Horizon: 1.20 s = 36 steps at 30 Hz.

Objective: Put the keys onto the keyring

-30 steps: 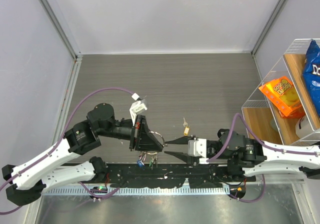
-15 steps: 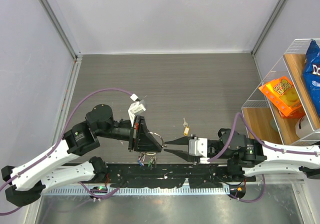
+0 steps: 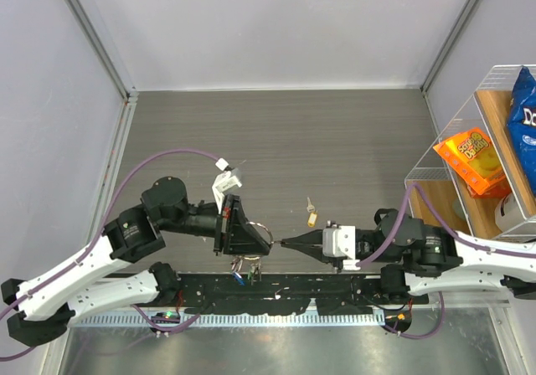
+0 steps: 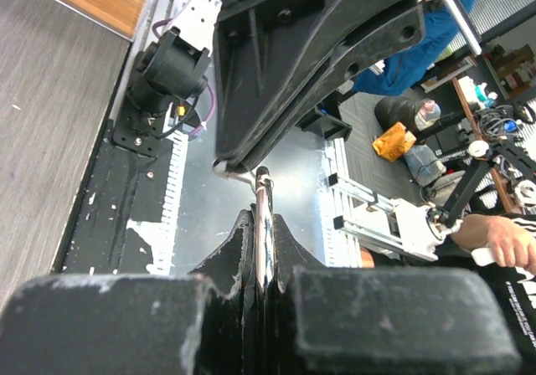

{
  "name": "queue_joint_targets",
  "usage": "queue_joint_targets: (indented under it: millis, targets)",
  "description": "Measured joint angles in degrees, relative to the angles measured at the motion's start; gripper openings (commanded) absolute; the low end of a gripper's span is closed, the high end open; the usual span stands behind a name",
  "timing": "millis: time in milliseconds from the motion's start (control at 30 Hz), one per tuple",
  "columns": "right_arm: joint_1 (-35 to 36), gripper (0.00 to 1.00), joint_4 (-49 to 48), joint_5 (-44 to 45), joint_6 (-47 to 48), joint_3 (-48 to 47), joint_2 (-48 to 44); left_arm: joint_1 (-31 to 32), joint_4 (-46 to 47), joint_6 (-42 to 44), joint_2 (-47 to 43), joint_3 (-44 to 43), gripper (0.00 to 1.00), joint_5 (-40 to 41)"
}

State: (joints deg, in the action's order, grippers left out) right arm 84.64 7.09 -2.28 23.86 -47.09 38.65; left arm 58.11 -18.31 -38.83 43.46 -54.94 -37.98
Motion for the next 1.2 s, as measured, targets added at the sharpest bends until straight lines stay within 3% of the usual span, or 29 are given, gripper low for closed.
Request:
queue_joint_targets:
  millis: [200, 433, 633, 867, 1200]
  targets:
    - [0.0, 0.06, 13.7, -1.7, -3.0, -11.0, 2.1, 0.0, -4.9, 4.9, -0.7, -0.2, 0.29, 4.1]
    - [0.0, 0.06, 29.2, -3.2, -8.2, -25.9, 10.7, 0.0, -12.7, 12.0, -3.7, -0.2, 0.28, 11.7]
    - [0.0, 0.06, 33.8, -3.8, -10.2, -27.4, 14.6, 0.0, -13.4, 14.0, -6.8, 0.3, 0.31, 13.6]
    - [0.0, 0.06, 37.9, -0.9, -12.5, -30.5, 17.9, 0.0, -13.0, 15.3, -8.9, 0.8, 0.43, 14.3]
    - [0.0, 0.06, 43.4, 7.7, -22.1, -44.0, 29.1, 0.0, -6.1, 16.9, -10.3, 3.0, 0.61, 14.2]
